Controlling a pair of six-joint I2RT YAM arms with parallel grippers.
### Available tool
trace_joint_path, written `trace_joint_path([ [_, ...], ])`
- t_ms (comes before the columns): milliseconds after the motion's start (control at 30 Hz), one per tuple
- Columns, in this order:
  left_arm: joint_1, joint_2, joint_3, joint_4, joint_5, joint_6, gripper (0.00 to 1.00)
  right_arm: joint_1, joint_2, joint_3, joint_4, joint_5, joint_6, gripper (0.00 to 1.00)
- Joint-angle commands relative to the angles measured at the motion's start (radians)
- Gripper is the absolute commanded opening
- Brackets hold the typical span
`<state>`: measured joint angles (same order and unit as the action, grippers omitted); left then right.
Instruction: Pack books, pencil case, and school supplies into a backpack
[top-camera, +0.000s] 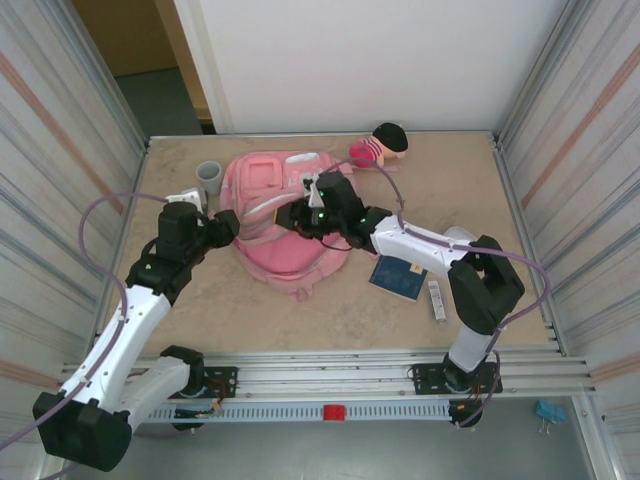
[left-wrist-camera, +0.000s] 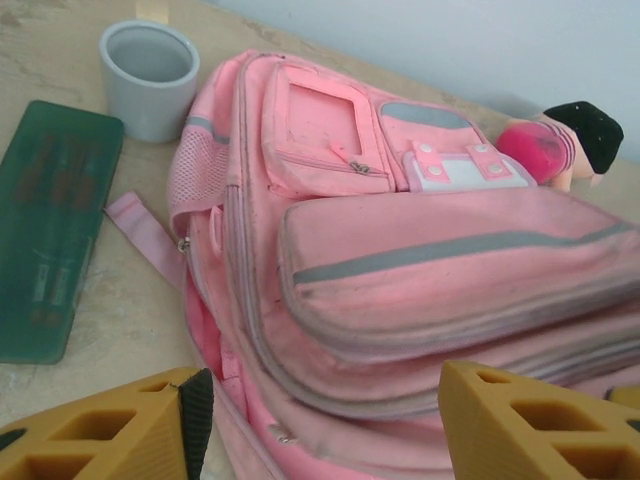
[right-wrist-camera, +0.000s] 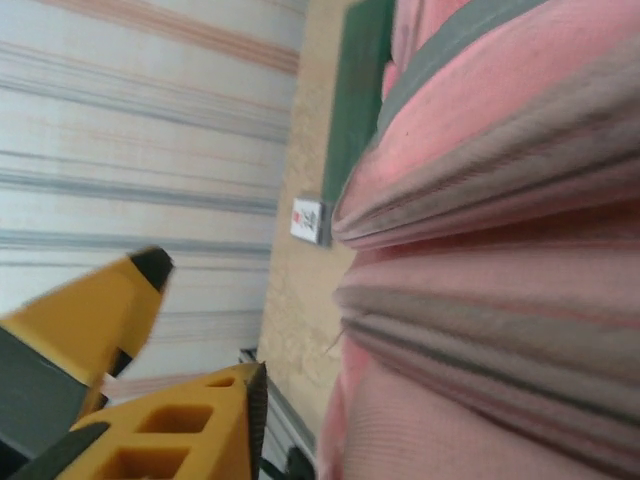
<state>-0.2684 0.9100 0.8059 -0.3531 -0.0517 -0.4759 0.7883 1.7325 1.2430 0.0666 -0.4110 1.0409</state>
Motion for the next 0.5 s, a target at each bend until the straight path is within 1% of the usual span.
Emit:
trace_joint_path([
  [0, 0.006, 0.003, 0.024, -0.026, 0.055, -0.025, 0.62, 0.030, -0.074, -0.038, -0.136, 0.025, 0.013, 0.53],
  [167, 0.003, 0.016, 0.007, -0.029, 0.143, -0.062, 0.60, 0.045, -0.177, -0.077, -0.382, 0.037, -0.041, 0.65],
  [300, -0.014, 0.040, 0.011, -0.026, 0.227, -0.092, 0.59, 0.026, -0.268, -0.091, -0.556, 0.034, -0.100, 0.67],
  [367, -0.032, 0.056, 0.023, -0.026, 0.255, -0.091, 0.59, -0.007, -0.303, -0.085, -0.650, 0.016, -0.143, 0.67],
  [467, -0.095, 0.096, 0.050, -0.012, 0.272, -0.090, 0.58, -0.089, -0.361, -0.088, -0.773, 0.011, -0.217, 0.67],
])
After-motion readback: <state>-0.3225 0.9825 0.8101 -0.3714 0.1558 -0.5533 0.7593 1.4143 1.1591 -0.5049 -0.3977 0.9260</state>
